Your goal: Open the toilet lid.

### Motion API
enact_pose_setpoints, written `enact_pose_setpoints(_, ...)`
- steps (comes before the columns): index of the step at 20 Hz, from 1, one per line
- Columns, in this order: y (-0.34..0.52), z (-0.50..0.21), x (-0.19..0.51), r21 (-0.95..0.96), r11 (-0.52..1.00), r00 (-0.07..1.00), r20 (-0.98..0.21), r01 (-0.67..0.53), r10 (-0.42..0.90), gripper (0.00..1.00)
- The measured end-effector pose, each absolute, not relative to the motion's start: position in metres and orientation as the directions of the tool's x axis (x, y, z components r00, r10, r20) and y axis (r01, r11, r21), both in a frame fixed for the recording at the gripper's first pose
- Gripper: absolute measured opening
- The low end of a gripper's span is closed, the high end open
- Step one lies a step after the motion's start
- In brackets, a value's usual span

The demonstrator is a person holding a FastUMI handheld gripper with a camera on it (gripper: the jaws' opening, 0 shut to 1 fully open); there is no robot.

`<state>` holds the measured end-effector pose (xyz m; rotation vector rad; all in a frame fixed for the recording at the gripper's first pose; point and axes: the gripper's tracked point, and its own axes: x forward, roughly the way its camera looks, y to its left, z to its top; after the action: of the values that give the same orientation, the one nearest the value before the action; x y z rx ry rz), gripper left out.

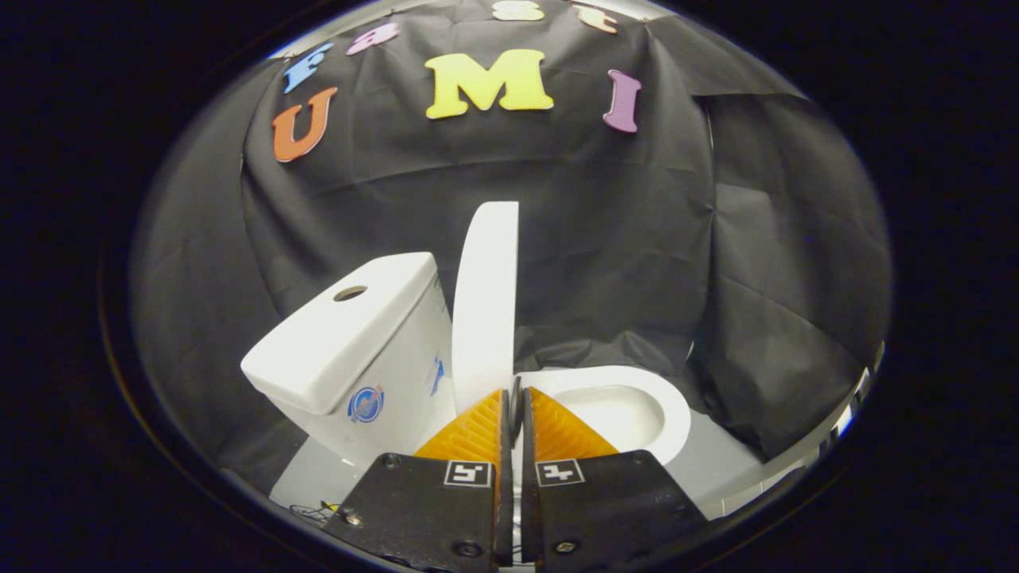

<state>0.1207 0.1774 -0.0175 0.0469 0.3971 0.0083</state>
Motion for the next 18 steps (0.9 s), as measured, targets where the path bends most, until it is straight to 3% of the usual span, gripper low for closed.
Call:
enact_pose_setpoints(15,0.246,-0.024,0.122,-0.123,0.987,0.928,-0.369,-0.105,0.053,0.09)
enact_pose_setpoints(18,0.248,-0.021,0.122,-0.081,0.988,0.930,-0.356,-0.130,0.094,0.14)
